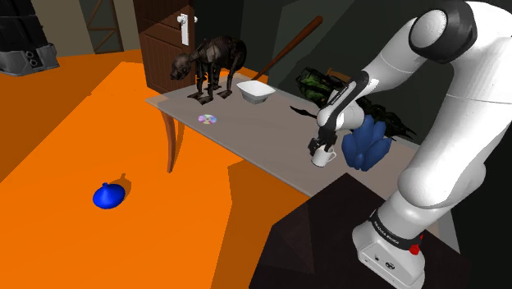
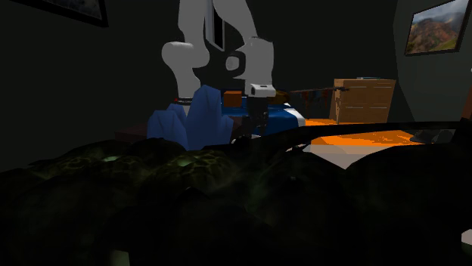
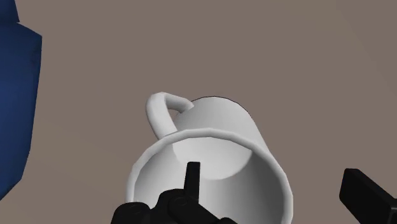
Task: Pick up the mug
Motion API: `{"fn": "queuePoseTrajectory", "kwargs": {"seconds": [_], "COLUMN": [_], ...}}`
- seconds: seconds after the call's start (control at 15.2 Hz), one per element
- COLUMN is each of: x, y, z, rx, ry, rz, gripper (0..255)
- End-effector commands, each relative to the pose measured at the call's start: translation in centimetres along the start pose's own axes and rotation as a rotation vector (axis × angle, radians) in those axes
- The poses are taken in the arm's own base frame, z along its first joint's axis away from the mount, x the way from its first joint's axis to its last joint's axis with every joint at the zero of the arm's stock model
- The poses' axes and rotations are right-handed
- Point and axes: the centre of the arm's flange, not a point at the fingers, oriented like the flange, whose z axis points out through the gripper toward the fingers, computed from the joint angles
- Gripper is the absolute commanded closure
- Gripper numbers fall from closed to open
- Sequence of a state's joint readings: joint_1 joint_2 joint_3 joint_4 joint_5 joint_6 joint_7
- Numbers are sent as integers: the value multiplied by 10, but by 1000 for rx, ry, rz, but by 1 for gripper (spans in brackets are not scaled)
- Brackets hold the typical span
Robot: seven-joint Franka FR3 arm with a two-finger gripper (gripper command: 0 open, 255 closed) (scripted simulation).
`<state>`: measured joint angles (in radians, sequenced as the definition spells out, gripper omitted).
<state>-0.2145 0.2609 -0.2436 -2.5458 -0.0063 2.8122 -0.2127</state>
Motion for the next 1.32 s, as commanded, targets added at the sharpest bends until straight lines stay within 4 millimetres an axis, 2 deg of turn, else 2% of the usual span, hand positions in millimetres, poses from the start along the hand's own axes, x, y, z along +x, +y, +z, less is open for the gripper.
{"fn": "queuePoseTrajectory", "kwargs": {"seconds": [0.0,0.07,0.66,1.25], "x": [1,1,1,1], "y": [-1,0,-1,2], "z": [5,4,5,-43], "rx": [0,0,0,0], "ry": [1,1,1,1], "rz": [0,0,0,0], "gripper": [0,255,255,255]}}
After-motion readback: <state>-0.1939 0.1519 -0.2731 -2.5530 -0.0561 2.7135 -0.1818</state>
